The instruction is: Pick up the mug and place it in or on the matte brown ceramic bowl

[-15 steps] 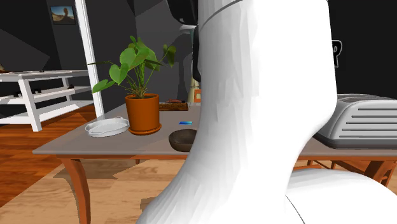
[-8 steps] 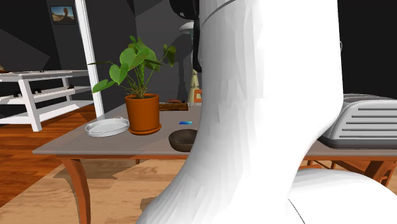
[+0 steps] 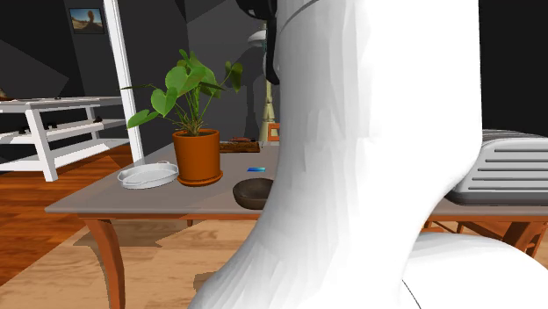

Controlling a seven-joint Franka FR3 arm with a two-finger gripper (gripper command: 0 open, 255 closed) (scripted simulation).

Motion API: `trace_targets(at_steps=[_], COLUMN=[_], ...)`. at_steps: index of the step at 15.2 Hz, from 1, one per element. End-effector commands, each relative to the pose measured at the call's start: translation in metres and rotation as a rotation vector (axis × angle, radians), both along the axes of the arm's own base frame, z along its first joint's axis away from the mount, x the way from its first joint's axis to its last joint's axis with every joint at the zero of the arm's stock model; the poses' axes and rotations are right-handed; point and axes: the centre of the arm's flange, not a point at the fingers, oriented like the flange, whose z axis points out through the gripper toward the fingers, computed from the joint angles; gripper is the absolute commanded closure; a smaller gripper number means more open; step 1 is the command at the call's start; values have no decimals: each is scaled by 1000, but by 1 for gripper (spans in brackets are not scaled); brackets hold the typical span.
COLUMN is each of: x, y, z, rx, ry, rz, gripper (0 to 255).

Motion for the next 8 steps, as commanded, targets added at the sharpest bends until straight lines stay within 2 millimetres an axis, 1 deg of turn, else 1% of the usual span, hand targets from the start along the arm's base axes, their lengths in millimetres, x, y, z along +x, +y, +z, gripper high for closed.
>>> trace_targets(at_steps=[1,4,8], x=[0,0,7], y=[-1,-1,51], z=[11,27,36], rx=[0,0,0], ry=[0,0,0], rz=[0,0,0], gripper=[255,255,255])
